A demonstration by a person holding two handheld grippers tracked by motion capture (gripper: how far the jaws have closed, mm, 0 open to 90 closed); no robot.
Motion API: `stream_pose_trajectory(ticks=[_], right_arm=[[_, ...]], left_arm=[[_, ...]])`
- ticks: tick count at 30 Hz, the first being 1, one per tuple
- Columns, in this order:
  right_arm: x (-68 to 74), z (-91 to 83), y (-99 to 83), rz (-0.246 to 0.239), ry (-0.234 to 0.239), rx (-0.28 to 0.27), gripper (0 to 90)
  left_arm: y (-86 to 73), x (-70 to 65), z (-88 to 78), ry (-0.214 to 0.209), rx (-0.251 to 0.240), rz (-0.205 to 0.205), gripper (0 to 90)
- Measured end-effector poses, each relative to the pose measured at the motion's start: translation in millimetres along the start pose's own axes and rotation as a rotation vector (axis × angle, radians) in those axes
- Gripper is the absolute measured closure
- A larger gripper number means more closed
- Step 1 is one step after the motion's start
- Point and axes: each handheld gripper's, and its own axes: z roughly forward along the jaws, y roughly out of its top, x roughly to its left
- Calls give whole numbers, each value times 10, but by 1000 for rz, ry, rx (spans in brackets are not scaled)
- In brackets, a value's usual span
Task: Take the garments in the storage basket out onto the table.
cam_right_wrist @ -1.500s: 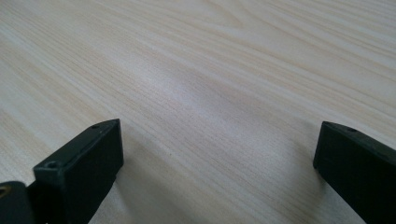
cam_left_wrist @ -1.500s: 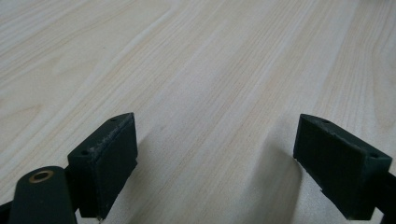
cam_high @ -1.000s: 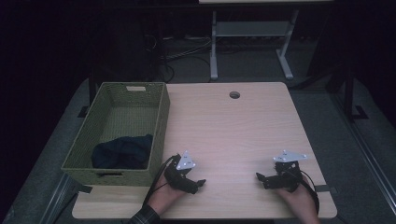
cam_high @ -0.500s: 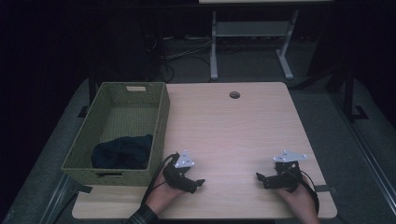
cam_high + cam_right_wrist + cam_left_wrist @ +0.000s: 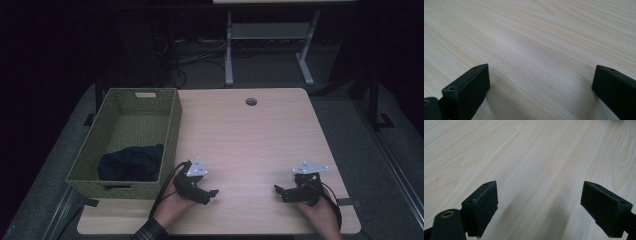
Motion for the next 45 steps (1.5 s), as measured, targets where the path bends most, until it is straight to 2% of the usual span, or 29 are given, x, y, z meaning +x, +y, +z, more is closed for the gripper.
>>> stream_pose_trajectory(ticks=[22, 26, 32, 45], right_arm=[[0, 0, 0, -1, 0, 0, 13], [0, 0, 0, -1, 0, 0, 13], [0, 0, 0, 0, 0, 0, 13], [-1, 0, 0, -1, 0, 0, 13]], left_arm=[[127, 19, -132, -13, 4, 12, 139], [141, 29, -160, -15, -4, 4, 139], [174, 13, -194, -10, -1, 12, 138], [257, 20, -315, 6, -28, 10, 138]])
